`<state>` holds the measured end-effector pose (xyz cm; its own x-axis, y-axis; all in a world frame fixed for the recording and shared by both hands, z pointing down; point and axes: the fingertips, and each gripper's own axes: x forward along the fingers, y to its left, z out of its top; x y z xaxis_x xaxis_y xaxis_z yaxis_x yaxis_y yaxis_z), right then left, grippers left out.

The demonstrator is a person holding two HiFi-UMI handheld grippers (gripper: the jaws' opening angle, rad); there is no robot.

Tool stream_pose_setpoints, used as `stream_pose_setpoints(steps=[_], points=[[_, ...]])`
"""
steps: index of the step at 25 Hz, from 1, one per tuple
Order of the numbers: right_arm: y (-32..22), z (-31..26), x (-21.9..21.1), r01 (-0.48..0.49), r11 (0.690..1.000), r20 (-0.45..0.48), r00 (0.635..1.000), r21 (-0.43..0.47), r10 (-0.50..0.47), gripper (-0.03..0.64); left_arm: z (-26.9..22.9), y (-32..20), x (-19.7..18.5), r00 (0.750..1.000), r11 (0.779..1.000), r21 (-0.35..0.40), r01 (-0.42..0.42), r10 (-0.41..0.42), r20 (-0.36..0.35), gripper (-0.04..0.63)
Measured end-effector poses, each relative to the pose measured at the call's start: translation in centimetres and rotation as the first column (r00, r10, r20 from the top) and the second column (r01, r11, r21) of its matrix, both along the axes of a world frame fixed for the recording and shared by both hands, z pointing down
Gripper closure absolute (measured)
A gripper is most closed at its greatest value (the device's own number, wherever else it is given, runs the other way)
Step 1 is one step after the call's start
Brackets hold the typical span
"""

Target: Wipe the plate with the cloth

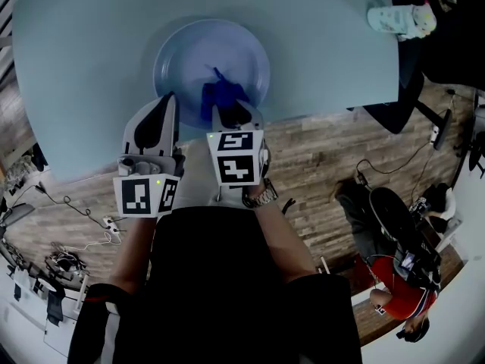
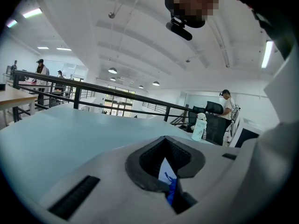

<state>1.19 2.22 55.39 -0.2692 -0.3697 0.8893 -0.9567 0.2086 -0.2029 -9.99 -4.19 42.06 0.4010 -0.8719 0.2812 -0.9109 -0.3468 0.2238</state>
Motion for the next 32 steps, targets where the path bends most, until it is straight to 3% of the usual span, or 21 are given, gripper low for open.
stream_pose_setpoints(steps=[10, 15, 32], points=[[-1.9, 0.0, 1.6, -0.031, 0.999, -0.014, 0.999, 0.012, 0.031, 0.499, 0.3, -1.0, -0.1, 1.0, 1.0, -0.006, 0.003, -0.003, 0.008, 0.594], [-3.1, 0.8, 3.8, -0.03, 0.999, -0.014, 0.999, 0.009, 0.031, 0.499, 1.1, -2.1, 1.9, 1.0, 1.0, -0.015, 0.005, -0.005, 0.01, 0.594], [-6.7, 0.6, 5.0, 0.031, 0.999, -0.005, 0.999, -0.013, -0.031, 0.499, 1.3, -5.5, 3.3, 0.998, 0.998, -0.027, 0.06, -0.06, 0.008, 0.594]])
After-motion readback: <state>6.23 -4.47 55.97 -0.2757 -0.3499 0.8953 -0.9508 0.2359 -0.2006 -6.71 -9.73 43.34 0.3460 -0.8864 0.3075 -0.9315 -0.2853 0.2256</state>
